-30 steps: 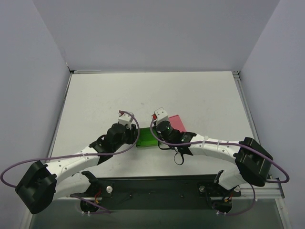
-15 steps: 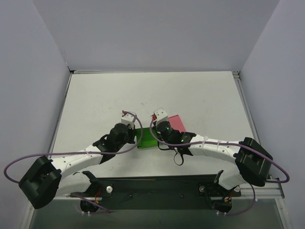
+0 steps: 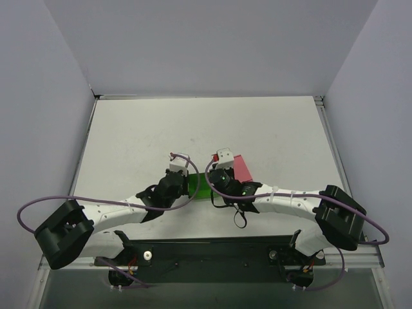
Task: Fold the paper box
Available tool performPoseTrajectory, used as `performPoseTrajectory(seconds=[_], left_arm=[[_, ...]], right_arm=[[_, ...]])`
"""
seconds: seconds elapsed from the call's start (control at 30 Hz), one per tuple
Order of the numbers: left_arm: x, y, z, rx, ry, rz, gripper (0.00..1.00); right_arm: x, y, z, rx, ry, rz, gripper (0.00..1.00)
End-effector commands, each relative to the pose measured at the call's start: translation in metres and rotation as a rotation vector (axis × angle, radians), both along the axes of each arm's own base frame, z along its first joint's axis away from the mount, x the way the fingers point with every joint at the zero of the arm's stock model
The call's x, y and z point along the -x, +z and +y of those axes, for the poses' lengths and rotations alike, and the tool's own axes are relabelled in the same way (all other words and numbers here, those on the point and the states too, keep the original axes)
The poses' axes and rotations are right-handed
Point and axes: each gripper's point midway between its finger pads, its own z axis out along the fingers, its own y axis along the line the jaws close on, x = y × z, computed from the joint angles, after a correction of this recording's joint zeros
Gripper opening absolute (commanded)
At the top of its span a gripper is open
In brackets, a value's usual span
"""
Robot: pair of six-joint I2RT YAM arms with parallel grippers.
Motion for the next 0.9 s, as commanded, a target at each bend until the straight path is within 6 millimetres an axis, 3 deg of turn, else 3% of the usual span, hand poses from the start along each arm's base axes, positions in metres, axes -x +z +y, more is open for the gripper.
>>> performPoseTrajectory(seconds=[0.0,0.17,0.53,0.87], left_arm=[[0.0,0.016,-0.026,0.09,-0.006,-0.031,0.0],[0.007,0.007,-0.025,0.107,0.007,-0.025,0.0],[0.022,-0.012,-0.013,0.125,0.019,-0.01,0.0],[0.035,-0.021,-0.007,0.121,-0.009,-0.057,0.0]], right_arm=[[0.006,0.001,0.018,-0.193,-0.051,0.011,0.0],[0.014,-0.015,0.014,-0.209,-0.074,0.046,0.0],[0.029,-0.029,0.007,-0.224,-0.116,0.057,0.0],[0.036,-0.023,0.009,-0.221,-0.098,0.041,0.0]])
